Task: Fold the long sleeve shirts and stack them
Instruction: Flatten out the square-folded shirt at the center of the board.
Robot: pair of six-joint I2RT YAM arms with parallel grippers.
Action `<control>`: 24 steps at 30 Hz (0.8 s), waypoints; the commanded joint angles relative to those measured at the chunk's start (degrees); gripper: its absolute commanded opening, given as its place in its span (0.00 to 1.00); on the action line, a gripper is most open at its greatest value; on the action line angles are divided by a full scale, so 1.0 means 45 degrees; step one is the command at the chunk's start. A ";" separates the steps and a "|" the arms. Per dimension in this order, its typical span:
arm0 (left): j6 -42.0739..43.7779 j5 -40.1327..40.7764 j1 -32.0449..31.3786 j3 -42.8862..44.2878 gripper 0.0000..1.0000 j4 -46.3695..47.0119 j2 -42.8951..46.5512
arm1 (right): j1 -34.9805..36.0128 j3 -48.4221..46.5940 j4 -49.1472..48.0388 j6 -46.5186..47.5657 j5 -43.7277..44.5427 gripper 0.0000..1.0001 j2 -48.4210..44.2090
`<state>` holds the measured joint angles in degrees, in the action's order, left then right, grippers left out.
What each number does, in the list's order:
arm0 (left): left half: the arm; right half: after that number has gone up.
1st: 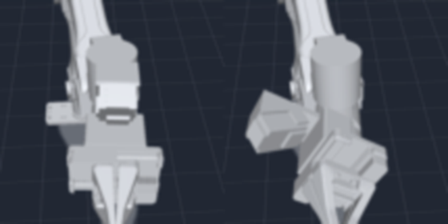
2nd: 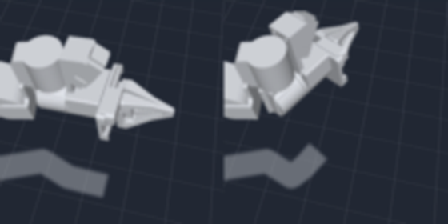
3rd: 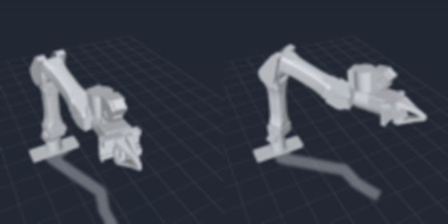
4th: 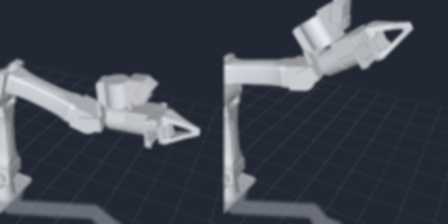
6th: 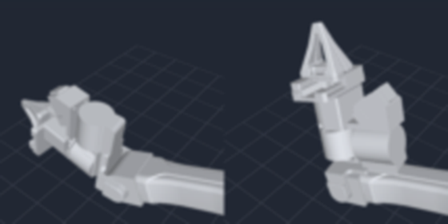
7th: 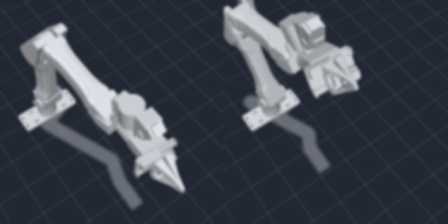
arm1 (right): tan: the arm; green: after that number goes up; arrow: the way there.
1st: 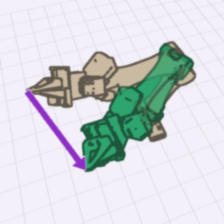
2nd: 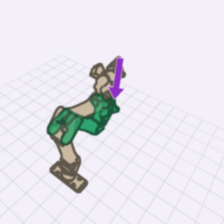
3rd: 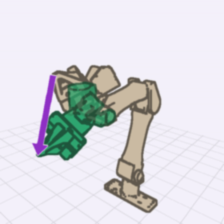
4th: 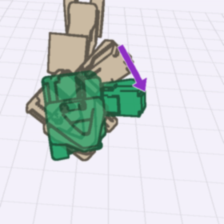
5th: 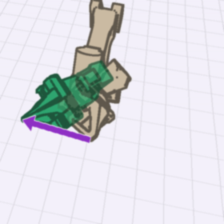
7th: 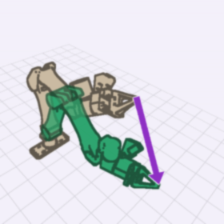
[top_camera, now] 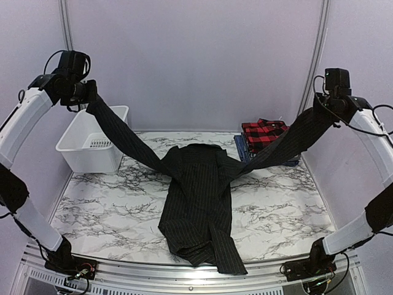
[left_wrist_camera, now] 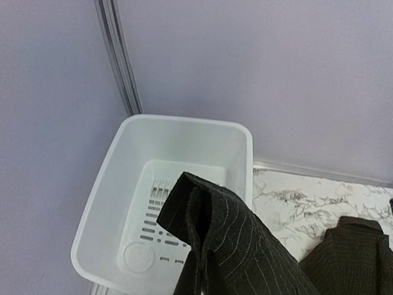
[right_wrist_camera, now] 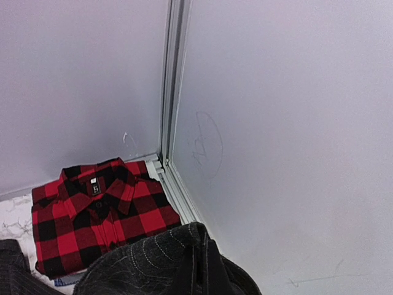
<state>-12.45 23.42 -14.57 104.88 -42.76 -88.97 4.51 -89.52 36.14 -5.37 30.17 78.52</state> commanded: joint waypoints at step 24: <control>0.0554 -0.2798 0.2377 0.8533 0.00 0.0683 -0.5060 | -0.1785 -0.6185 0.0380 0.1139 -0.0397 0.00 0.3147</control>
<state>-10.87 12.71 -4.93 141.73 -43.29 -111.24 -3.38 -112.33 37.89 -1.48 29.08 92.03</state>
